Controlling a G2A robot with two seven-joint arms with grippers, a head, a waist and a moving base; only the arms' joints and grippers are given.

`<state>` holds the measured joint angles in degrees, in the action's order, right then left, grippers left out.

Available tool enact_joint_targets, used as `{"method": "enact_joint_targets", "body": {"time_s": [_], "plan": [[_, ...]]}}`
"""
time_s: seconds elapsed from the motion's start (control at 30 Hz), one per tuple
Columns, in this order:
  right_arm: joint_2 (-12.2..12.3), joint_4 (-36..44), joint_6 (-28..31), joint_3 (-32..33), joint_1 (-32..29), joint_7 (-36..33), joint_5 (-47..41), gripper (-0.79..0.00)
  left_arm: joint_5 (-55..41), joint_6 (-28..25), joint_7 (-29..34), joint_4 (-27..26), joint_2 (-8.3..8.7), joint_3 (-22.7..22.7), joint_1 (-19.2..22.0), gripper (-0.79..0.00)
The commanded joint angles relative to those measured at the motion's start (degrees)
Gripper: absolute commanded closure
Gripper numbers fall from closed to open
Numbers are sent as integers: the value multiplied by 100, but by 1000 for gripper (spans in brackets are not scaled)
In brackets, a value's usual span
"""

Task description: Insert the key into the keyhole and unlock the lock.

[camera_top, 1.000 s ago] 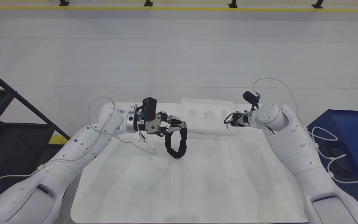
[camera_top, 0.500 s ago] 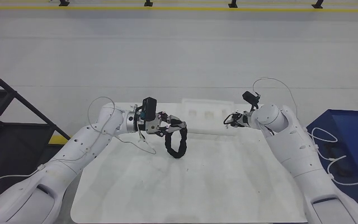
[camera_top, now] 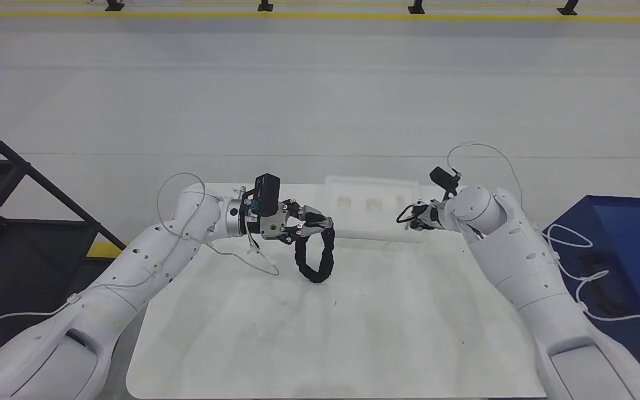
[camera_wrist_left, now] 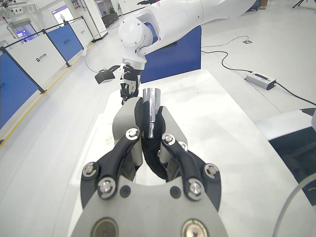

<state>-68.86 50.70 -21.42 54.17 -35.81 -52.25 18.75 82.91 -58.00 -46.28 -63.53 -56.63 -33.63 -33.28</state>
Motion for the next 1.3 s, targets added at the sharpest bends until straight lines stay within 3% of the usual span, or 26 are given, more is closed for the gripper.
{"method": "enact_joint_targets", "body": {"time_s": [0.0,0.4,0.57,0.6,0.7,0.73,1.27], "plan": [[-28,-119,15,-35,49,27,-8,0,0,0,0,0,0,0,0,0],[-174,-611,190,-235,283,-81,-8,-9,0,0,0,0,0,0,0,0],[-170,-512,415,-266,323,-72,180,-286,0,0,0,0,0,0,0,0],[-157,-466,472,-271,317,-57,268,-363,0,0,0,0,0,0,0,0],[-118,-261,635,-304,285,-84,559,-742,0,0,0,0,0,0,0,0],[-102,-217,686,-296,264,-91,630,-773,0,0,0,0,0,0,0,0],[199,476,2811,-231,-44,-372,1932,-785,0,0,0,0,0,0,0,0]]}}
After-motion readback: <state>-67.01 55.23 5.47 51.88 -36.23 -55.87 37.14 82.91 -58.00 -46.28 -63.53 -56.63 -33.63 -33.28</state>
